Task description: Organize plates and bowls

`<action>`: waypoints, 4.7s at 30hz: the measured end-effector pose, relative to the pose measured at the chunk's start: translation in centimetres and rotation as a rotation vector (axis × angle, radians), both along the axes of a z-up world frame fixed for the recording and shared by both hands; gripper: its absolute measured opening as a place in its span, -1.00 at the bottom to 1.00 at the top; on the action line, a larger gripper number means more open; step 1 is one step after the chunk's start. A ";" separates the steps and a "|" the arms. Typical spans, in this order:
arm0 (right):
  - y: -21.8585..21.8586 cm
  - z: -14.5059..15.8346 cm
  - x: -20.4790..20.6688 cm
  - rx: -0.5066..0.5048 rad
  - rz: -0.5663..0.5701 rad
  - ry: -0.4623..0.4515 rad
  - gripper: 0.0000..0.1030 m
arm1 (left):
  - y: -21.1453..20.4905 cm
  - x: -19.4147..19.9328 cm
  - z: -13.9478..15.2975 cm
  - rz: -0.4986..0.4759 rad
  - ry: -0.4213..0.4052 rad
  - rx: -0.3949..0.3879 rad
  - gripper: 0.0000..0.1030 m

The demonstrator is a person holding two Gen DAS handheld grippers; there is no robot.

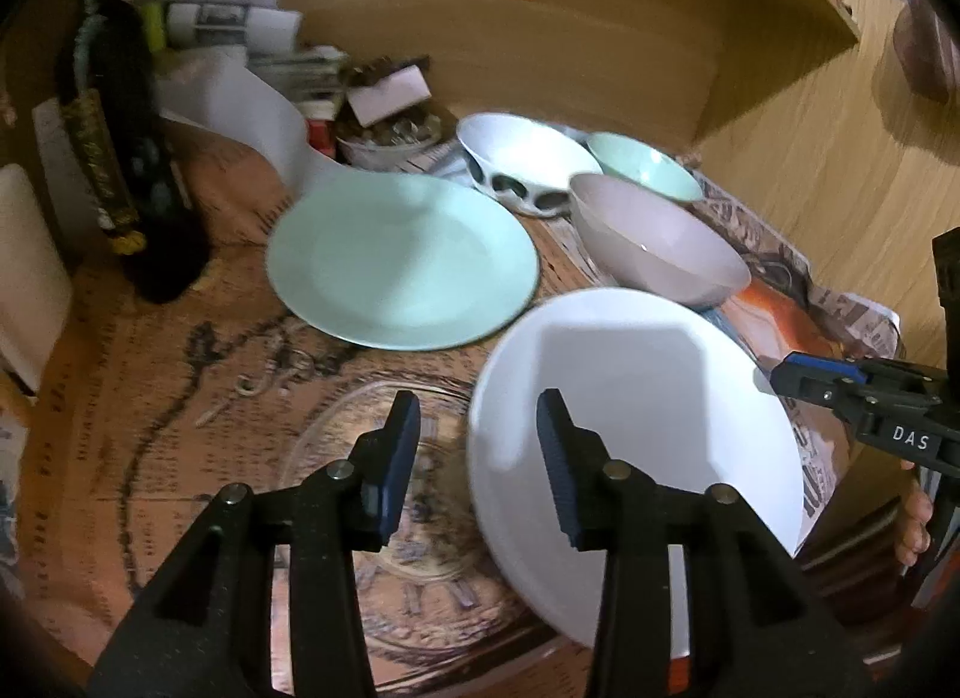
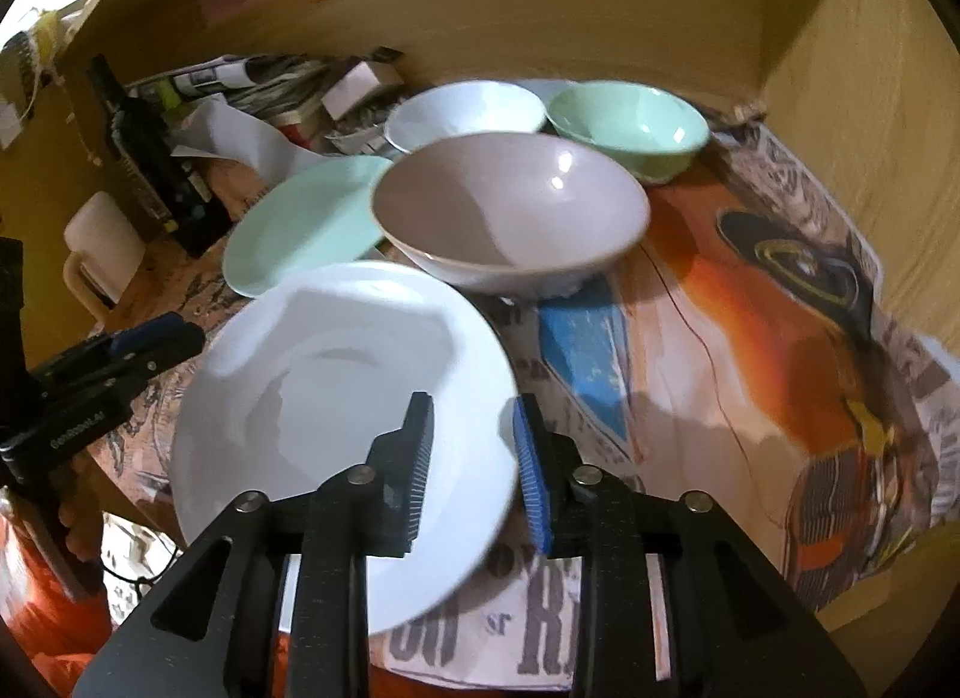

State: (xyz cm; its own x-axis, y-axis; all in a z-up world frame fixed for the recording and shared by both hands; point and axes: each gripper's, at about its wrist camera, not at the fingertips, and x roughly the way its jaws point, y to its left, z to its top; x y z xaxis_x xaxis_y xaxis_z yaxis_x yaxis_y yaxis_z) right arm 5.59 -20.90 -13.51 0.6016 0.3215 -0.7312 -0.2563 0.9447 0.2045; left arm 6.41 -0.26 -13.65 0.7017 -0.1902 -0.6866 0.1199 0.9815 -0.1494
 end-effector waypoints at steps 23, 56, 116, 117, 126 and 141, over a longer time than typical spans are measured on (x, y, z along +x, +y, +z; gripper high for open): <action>8.2 5.6 8.7 -0.021 0.154 -0.140 0.07 | 7.1 1.8 4.6 0.185 -0.149 0.088 0.75; 17.3 -2.6 21.4 -0.288 0.258 0.332 0.17 | 10.0 13.0 -2.1 0.075 0.133 0.045 0.74; 14.4 2.5 14.7 -0.094 0.273 0.123 -0.68 | 12.5 7.7 0.6 0.116 0.095 -0.024 -0.23; 14.1 2.9 14.4 -0.089 0.273 0.115 -0.68 | 12.6 7.4 1.0 0.119 0.084 -0.021 -0.23; 11.7 4.7 12.2 -0.042 0.248 0.076 -0.68 | 12.1 5.0 3.8 0.115 0.012 -0.015 -0.23; 8.0 5.0 8.4 -0.039 0.177 0.040 -0.68 | 7.6 2.4 5.2 0.051 -0.020 0.007 -0.23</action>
